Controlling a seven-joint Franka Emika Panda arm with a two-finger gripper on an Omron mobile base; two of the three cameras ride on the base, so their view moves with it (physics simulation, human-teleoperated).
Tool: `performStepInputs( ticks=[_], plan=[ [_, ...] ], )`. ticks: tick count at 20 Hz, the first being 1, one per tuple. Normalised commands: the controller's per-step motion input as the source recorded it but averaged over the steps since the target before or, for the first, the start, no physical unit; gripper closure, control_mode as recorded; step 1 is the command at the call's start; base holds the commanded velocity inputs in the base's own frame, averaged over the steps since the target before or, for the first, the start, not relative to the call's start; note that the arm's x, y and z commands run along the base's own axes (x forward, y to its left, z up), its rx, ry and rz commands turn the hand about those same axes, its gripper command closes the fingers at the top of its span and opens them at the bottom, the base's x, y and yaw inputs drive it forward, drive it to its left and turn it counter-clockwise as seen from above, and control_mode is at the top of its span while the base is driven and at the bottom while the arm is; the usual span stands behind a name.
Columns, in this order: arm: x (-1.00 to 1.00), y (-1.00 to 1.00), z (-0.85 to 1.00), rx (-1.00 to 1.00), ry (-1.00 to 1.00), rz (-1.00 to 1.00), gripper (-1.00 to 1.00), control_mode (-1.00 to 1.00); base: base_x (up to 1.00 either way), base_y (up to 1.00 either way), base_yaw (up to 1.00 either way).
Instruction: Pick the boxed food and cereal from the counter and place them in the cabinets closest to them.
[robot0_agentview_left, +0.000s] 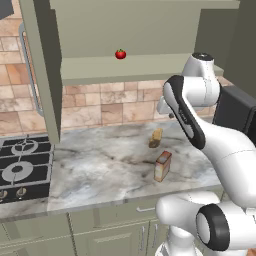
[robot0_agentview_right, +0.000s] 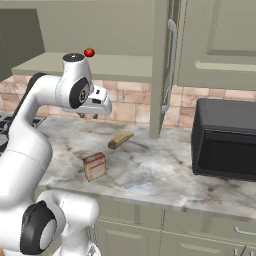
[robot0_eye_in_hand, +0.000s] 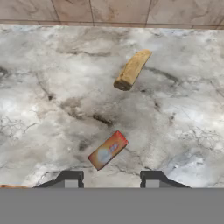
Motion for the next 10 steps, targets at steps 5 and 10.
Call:
performStepInputs(
  ticks=[5,10],
  plan=[
    [-0.07,0.00,0.00,0.00,0.00,0.00,-1.00,-1.00,0.00,0.00,0.00],
    [-0.33,0.02,-0.01,0.00,-0.01,0.00,-1.00,-1.00,0.00,0.00,0.00]
  ],
)
